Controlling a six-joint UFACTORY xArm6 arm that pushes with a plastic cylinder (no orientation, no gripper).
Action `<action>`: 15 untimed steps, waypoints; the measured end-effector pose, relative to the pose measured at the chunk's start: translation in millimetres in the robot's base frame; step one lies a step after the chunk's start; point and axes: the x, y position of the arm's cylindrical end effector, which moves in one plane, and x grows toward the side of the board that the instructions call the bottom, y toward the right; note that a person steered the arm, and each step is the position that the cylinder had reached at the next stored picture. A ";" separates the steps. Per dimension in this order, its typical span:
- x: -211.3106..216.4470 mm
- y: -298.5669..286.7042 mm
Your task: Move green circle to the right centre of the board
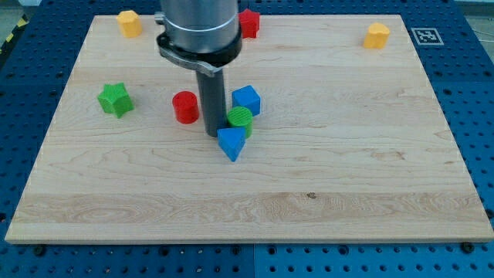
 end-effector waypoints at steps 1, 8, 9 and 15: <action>0.0 33.9; -60.4 133.7; -60.4 155.0; -47.8 223.5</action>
